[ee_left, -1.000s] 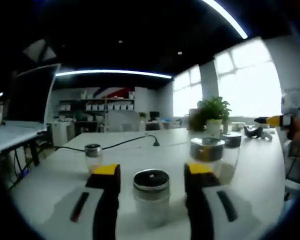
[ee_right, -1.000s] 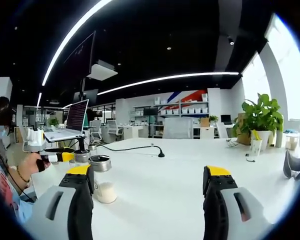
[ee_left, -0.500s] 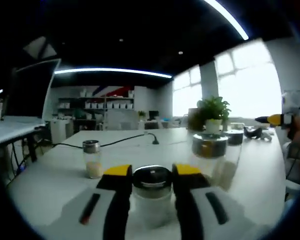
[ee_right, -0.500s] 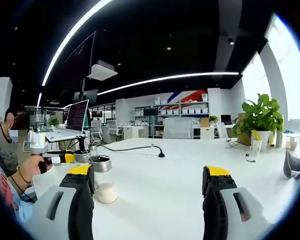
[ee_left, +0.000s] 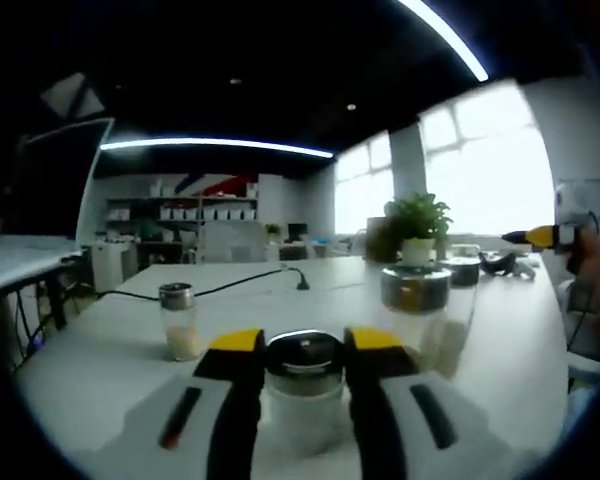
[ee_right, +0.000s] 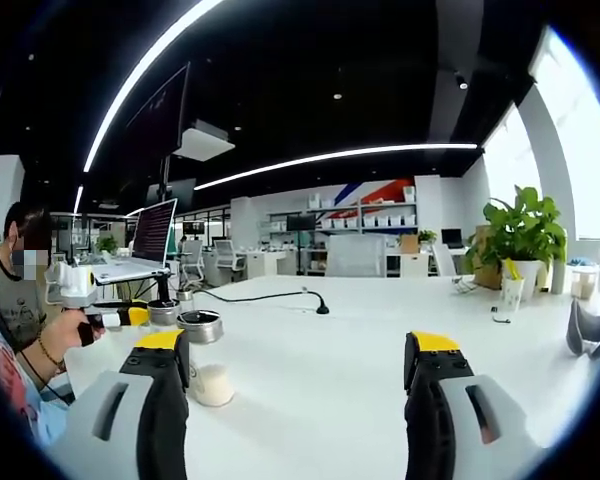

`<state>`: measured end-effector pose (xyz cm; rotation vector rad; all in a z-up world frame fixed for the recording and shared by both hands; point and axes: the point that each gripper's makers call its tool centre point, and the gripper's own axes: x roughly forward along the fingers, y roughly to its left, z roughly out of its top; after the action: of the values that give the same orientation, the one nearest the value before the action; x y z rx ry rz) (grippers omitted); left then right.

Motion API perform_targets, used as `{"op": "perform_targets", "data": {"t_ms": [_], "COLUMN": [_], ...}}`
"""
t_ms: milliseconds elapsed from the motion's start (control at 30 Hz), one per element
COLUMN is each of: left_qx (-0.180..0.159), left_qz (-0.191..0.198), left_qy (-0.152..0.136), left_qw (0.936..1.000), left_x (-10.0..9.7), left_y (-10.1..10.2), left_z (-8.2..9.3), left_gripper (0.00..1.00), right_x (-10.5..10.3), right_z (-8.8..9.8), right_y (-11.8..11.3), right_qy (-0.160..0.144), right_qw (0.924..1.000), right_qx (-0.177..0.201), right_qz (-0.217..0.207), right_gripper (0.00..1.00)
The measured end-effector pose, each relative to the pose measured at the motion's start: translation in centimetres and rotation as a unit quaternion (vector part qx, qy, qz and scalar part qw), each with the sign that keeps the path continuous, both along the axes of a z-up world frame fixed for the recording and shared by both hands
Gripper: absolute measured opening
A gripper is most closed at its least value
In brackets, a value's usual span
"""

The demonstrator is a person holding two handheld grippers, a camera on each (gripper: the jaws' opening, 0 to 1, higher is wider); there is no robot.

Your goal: Rotate the seasoning bottle until the label or dispensing opening points toward the visible target arrow and the bottle remains upright within the marked orientation range

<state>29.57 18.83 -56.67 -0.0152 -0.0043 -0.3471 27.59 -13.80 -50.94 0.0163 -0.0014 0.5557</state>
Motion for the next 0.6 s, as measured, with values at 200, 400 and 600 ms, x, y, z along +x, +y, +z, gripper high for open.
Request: {"op": "perform_targets", "data": {"t_ms": [200,400,600], "left_qx": [0.010,0.015,0.025], "left_qz": [-0.031,-0.067,-0.114], "left_qy": [-0.004,0.002,0.001], "left_qw": [0.9994,0.9976,0.9932], "left_x": [-0.03,0.08,0.17], "left_y": [-0.33,-0.46,-0.68], "left_z": [-0.11,-0.19,-0.32], "left_gripper": [0.33,0.33,0.33], "right_x": [0.08,-0.03,0.09], "right_z": [-0.13,-0.02,-0.39], "right_y": [0.03,-0.16,-0.20], "right_qy": [0.003,0.000,0.006], "right_qw": [1.0000,1.0000,1.0000], "right_qx": [0.000,-0.001,-0.002], "right_qz": [0.000,-0.002,-0.001], "right_gripper": [0.91,0.91,0.90]}}
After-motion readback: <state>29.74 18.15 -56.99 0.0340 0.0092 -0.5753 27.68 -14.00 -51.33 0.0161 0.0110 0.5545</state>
